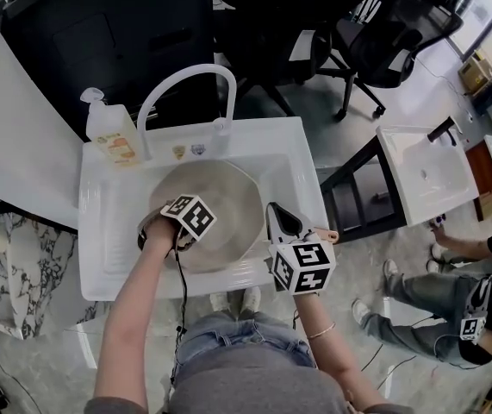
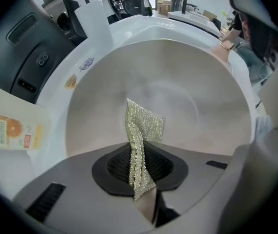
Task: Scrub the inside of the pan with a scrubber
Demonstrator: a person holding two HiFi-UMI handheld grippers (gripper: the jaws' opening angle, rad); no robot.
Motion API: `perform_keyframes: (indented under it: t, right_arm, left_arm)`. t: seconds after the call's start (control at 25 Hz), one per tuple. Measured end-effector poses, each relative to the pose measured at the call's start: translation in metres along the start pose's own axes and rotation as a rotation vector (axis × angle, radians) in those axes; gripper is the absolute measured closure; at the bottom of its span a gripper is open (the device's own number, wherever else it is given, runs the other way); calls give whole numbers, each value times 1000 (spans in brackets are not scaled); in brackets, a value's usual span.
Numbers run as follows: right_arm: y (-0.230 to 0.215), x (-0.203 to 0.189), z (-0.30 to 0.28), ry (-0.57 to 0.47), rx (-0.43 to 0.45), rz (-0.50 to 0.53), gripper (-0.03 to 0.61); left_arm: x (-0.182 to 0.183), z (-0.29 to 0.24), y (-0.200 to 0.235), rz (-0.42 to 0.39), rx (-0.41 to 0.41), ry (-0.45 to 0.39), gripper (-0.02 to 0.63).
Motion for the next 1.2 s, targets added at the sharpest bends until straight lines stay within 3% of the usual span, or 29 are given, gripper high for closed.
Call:
perform_keyframes:
  t: [0.24, 0.48, 0.84, 1.2]
  right_arm:
    - [4, -3, 7, -5, 5, 2, 568]
    - [2, -6, 16, -4, 8, 8, 568]
    - [2, -6, 23, -12, 27, 19, 568]
    - [-5, 1, 30, -44, 49, 9, 568]
  left_arm:
    - [-3, 8, 9, -21, 171, 8, 551]
    - [-10, 20, 16, 28, 353, -65, 551]
    - [-27, 60, 17, 167, 624, -316, 551]
    - [-30, 108, -12, 303, 695, -627, 551]
Point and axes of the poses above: the fingertips, and each gripper's own axes: z backward along the fingers, y to its left, x out of its top, the point moved 9 cm from there along z, backward along the fingers, and after that the axes turned 8 degrees about -z, right-handed, at the moved point
